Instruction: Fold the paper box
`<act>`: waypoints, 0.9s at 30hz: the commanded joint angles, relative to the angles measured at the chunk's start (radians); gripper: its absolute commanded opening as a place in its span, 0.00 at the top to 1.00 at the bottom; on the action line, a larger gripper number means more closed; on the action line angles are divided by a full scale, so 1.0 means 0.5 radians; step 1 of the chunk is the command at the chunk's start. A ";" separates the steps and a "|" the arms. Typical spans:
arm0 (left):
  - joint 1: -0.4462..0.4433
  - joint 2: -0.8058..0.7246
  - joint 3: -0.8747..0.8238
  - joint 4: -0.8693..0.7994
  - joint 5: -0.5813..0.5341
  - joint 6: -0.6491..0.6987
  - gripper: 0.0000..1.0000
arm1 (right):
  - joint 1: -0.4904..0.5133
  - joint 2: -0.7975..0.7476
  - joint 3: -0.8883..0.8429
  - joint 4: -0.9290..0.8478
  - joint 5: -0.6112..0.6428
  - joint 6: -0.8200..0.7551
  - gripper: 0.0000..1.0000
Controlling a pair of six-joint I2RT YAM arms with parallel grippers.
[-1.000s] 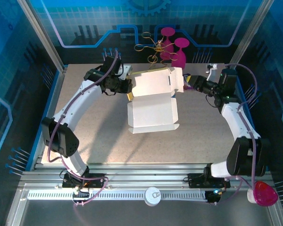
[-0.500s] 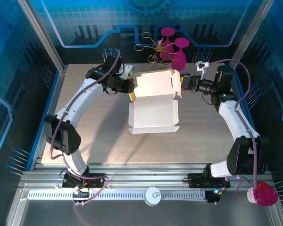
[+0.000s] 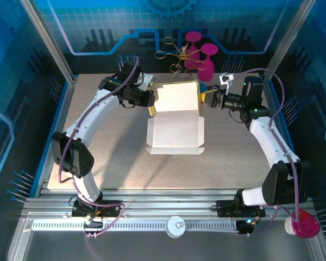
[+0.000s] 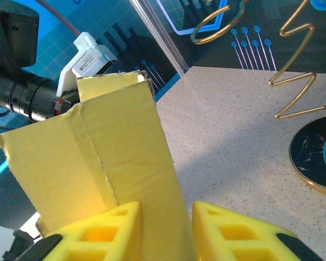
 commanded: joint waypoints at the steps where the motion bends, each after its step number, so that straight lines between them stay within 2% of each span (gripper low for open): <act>1: 0.017 0.012 0.073 -0.026 0.068 0.023 1.00 | 0.039 -0.070 0.080 -0.116 0.098 -0.142 0.68; 12: 0.017 0.008 0.066 -0.044 0.033 0.020 1.00 | 0.118 -0.099 0.174 -0.247 0.139 -0.262 0.67; 27: 0.017 0.014 0.076 -0.044 0.023 0.021 1.00 | 0.112 -0.197 0.120 -0.281 0.125 -0.266 0.67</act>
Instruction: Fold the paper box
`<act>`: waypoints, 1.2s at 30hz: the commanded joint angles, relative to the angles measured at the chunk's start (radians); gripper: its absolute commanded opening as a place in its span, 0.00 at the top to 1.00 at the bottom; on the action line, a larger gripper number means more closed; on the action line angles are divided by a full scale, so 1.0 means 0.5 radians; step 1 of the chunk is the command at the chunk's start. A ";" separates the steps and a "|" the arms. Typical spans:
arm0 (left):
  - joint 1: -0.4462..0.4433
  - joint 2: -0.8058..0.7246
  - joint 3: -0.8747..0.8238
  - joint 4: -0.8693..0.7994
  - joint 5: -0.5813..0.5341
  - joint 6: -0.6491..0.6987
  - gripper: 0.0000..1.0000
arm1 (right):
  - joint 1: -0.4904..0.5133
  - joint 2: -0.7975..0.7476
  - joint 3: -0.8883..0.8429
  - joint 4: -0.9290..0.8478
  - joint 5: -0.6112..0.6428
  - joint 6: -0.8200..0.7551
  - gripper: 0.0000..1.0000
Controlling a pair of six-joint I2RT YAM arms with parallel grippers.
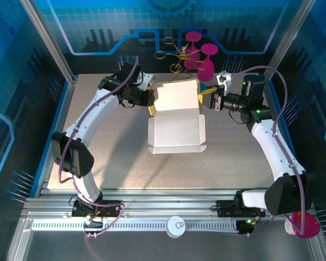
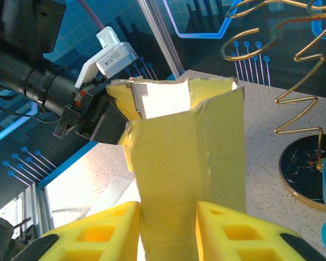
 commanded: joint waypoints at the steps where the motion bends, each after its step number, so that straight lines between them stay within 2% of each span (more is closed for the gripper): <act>1: 0.013 0.013 0.066 -0.039 0.032 0.017 1.00 | 0.024 -0.040 0.018 -0.033 -0.015 -0.041 0.67; 7: 0.010 0.009 0.066 -0.027 0.049 0.021 1.00 | 0.029 0.048 0.071 -0.047 0.066 -0.092 0.68; 11: 0.010 -0.002 0.058 -0.026 0.052 0.026 1.00 | 0.030 0.148 0.172 -0.051 0.033 -0.101 0.72; 15: 0.010 -0.009 0.054 -0.024 0.055 0.027 1.00 | 0.069 0.218 0.237 -0.067 0.025 -0.121 0.71; 26: 0.007 -0.026 0.042 -0.015 0.038 0.030 1.00 | 0.174 0.291 0.331 -0.148 0.466 -0.282 0.67; 36: 0.003 -0.040 0.044 -0.021 0.027 0.049 1.00 | 0.230 0.384 0.429 -0.172 0.643 -0.351 0.62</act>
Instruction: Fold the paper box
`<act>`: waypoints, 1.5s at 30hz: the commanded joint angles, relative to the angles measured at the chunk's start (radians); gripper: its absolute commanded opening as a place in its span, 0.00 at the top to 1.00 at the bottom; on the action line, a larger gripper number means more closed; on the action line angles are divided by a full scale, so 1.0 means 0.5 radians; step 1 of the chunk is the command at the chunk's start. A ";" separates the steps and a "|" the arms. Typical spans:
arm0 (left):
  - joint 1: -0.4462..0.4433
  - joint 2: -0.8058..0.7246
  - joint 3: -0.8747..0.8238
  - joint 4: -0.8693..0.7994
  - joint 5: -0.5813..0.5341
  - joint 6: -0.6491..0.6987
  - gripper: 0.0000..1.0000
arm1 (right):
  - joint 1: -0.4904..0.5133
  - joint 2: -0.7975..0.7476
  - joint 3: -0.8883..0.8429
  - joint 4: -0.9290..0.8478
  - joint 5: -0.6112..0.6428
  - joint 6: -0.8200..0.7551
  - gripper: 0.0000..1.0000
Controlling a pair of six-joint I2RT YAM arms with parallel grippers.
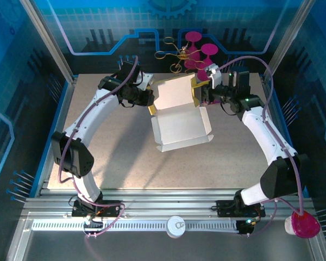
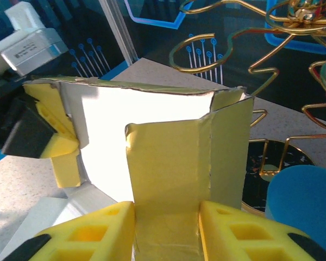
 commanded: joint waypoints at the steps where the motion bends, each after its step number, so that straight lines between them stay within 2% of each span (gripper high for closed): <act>1: 0.002 -0.042 0.043 -0.021 0.037 0.050 1.00 | 0.030 0.038 0.093 -0.033 0.120 -0.066 0.61; 11: 0.002 -0.058 0.023 -0.015 0.027 0.056 1.00 | 0.050 0.147 0.179 -0.050 0.216 -0.107 0.53; 16: 0.002 -0.061 0.022 -0.015 0.023 0.056 1.00 | 0.053 0.174 0.214 -0.051 0.191 -0.089 0.64; 20: 0.002 -0.057 0.028 -0.024 0.001 0.041 1.00 | 0.080 0.150 0.220 -0.075 0.305 -0.099 0.70; 28: -0.050 -0.046 0.071 -0.071 -0.128 -0.075 1.00 | 0.242 0.164 0.277 -0.249 0.883 -0.190 0.89; 33: -0.112 -0.007 0.109 -0.117 -0.210 -0.134 1.00 | 0.357 0.209 0.337 -0.348 1.235 -0.228 0.92; 36: -0.146 0.016 0.144 -0.136 -0.247 -0.161 1.00 | 0.390 0.247 0.388 -0.407 1.353 -0.204 0.93; 39: -0.150 0.037 0.190 -0.162 -0.258 -0.200 1.00 | 0.422 0.289 0.428 -0.461 1.464 -0.203 1.00; 45: -0.177 0.123 0.367 -0.313 -0.317 -0.246 1.00 | 0.520 0.390 0.547 -0.590 1.869 -0.252 1.00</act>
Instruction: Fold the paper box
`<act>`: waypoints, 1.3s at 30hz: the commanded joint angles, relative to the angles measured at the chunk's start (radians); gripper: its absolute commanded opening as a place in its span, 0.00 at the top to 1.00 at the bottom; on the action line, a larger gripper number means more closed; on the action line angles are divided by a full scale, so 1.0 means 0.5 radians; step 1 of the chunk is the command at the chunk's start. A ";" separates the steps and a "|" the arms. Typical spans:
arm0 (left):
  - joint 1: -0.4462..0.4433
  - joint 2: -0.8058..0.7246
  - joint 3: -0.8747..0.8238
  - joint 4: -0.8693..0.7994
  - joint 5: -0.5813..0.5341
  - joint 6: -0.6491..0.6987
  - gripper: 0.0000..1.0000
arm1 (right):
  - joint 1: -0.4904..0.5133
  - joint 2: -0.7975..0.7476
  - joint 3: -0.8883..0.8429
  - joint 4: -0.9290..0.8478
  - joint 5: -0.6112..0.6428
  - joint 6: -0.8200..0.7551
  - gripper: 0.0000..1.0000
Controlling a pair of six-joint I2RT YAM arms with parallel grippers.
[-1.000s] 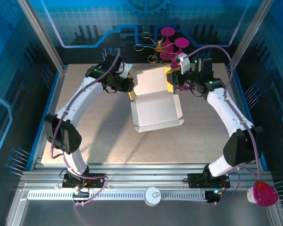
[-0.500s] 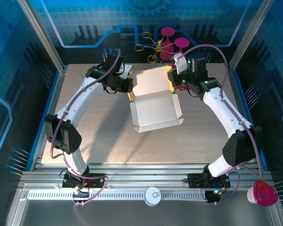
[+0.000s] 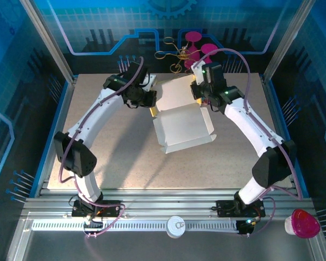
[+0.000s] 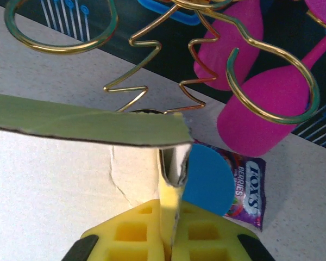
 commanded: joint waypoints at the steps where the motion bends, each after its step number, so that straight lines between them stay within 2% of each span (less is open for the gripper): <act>1: -0.034 0.041 0.158 -0.078 -0.033 -0.038 1.00 | 0.071 0.090 0.120 -0.209 0.319 -0.079 1.00; 9: -0.042 0.159 0.353 -0.274 -0.089 -0.088 1.00 | 0.201 0.398 0.531 -0.637 0.877 -0.064 1.00; 13: -0.044 0.178 0.373 -0.289 -0.097 -0.111 1.00 | 0.284 0.496 0.670 -0.752 1.070 -0.054 1.00; 16: -0.044 0.201 0.403 -0.312 -0.107 -0.114 1.00 | 0.335 0.512 0.686 -0.743 1.180 -0.069 1.00; 22: -0.044 0.204 0.412 -0.320 -0.104 -0.114 1.00 | 0.369 0.483 0.668 -0.695 1.170 -0.125 1.00; 26: -0.044 0.200 0.412 -0.315 -0.082 -0.117 1.00 | 0.367 0.394 0.568 -0.596 0.972 -0.145 1.00; 29: -0.040 0.194 0.413 -0.307 -0.064 -0.120 1.00 | 0.346 0.344 0.549 -0.619 0.681 -0.117 1.00; 31: -0.029 0.191 0.412 -0.303 -0.039 -0.135 1.00 | 0.298 0.290 0.530 -0.641 0.388 -0.058 0.93; 34: -0.011 0.188 0.412 -0.300 -0.010 -0.154 1.00 | 0.220 0.235 0.457 -0.643 0.120 0.028 0.84; 39: -0.003 0.188 0.409 -0.302 0.010 -0.163 1.00 | 0.136 0.148 0.300 -0.593 -0.096 0.096 0.75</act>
